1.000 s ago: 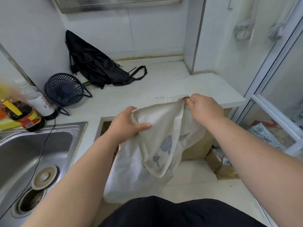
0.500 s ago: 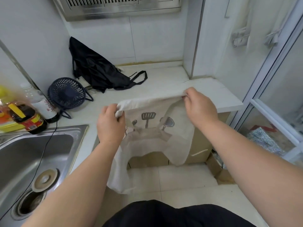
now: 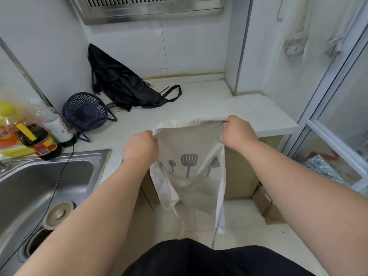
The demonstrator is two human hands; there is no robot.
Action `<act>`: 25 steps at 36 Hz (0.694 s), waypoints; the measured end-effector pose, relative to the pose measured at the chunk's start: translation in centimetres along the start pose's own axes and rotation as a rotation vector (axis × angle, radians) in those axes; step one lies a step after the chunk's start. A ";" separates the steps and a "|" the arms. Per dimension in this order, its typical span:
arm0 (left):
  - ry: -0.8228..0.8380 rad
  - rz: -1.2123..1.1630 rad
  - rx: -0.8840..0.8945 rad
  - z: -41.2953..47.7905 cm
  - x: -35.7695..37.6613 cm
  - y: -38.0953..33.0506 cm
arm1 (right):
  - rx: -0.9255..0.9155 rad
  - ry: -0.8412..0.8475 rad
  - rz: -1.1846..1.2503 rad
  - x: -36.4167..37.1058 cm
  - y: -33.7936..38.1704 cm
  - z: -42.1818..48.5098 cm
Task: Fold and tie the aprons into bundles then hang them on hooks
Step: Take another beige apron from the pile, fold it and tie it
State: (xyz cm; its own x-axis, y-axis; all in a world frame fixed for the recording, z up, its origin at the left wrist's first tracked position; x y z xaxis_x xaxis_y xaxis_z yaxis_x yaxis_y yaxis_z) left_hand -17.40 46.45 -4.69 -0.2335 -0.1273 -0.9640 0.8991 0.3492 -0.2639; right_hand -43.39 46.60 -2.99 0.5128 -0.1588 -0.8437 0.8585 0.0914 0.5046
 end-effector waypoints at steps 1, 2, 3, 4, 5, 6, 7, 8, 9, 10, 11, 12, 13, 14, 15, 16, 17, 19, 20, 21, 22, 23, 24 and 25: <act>0.014 -0.025 0.002 0.2 -0.2 -0.2 | 0.021 -0.018 0.055 0.0 0.0 0.1; 0.030 -0.075 0.004 0.4 -0.3 -0.4 | 0.047 -0.038 0.130 0.0 -0.1 0.4; 0.045 -0.144 0.000 0.6 -0.4 -0.6 | 0.079 -0.062 0.238 0.1 -0.2 0.6; 0.059 -0.219 -0.012 0.9 -0.6 -0.6 | 0.123 -0.086 0.374 0.3 -0.2 0.8; 0.071 -0.297 -0.025 1.2 -0.8 -0.6 | 0.168 -0.112 0.520 0.4 -0.2 1.1; 0.084 -0.393 -0.041 1.5 -1.0 -0.6 | 0.202 -0.139 0.654 0.5 0.0 1.4; 0.103 -0.512 -0.056 1.8 -1.3 -0.8 | 0.220 -0.161 0.759 0.3 0.3 1.8; 0.120 -0.635 -0.071 2.0 -1.5 -1.0 | 0.230 -0.177 0.838 0.1 0.6 2.1; 0.126 -0.742 -0.080 2.2 -1.8 -1.3 | 0.226 -0.194 0.896 -0.1 0.8 2.5; 0.123 -0.819 -0.080 2.4 -2.1 -1.7 | 0.213 -0.217 0.920 -0.4 0.7 3.0; 0.124 -0.879 -0.077 2.5 -2.6 -2.1 | 0.197 -0.246 0.916 -0.8 0.6 3.5; 0.134 -0.929 -0.074 2.9 -2.8 -2.6 | 0.180 -0.272 0.888 -1.2 0.5 4.0; 0.152 -0.980 -0.065 3.2 -3.1 -3.3 | 0.154 -0.294 0.853 -1.7 0.4 4.6; 0.170 -1.022 -0.059 3.4 -3.3 -3.7 | 0.121 -0.310 0.813 -2.2 0.3 4.9; 0.187 -1.060 -0.059 3.9 -3.5 -4.3 | 0.084 -0.324 0.784 -2.7 0.4 5.5; 0.201 -1.094 -0.069 4.6 -3.6 -4.8 | 0.052 -0.335 0.761 -3.2 0.4 6.2; 0.219 -1.130 -0.084 5.4 -3.7 -5.4 | 0.021 -0.343 0.750 -3.6 0.4 7.0; 0.268 -1.211 -0.100 6.8 -3.9 -6.6 | -0.028 -0.356 0.742 -4.3 0.4 8.5; 0.289 -1.251 -0.097 7.5 -4.1 -7.3 | -0.050 -0.367 0.726 -4.6 0.3 9.4; 0.306 -1.297 -0.087 8.1 -4.2 -7.8 | -0.072 -0.376 0.704 -4.9 0.2 10.1; 0.321 -1.339 -0.075 9.3 -4.2 -9.0 | -0.084 -0.389 0.680 -5.1 -0.2 11.6; 0.340 -1.384 -0.067 9.9 -4.3 -9.7 | -0.095 -0.398 0.658 -5.3 -0.4 12.4; 0.361 -1.421 -0.062 10.3 -4.3 -10.3 | -0.102 -0.404 0.640 -5.3 -0.6 13.2; 0.379 -1.452 -0.055 11.2 -4.3 -11.4 | -0.111 -0.409 0.632 -5.5 -0.8 14.5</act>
State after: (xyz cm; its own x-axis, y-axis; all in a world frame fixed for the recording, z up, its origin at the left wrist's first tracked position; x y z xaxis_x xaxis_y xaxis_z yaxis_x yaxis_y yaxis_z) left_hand -22.47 32.63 2.86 -0.9725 -0.1456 0.1820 -0.2055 0.1677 -0.9642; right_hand -46.97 33.18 3.85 0.8838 -0.3928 -0.2543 0.4080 0.3807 0.8298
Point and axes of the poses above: each hand's wrist, its own z-axis towards the middle knuckle, its own x-axis out of the palm, y = z × x, the point moved 7 cm from there along z, towards the middle knuckle, and after that the axes turned 12 degrees about -x, right-handed, at the moved point
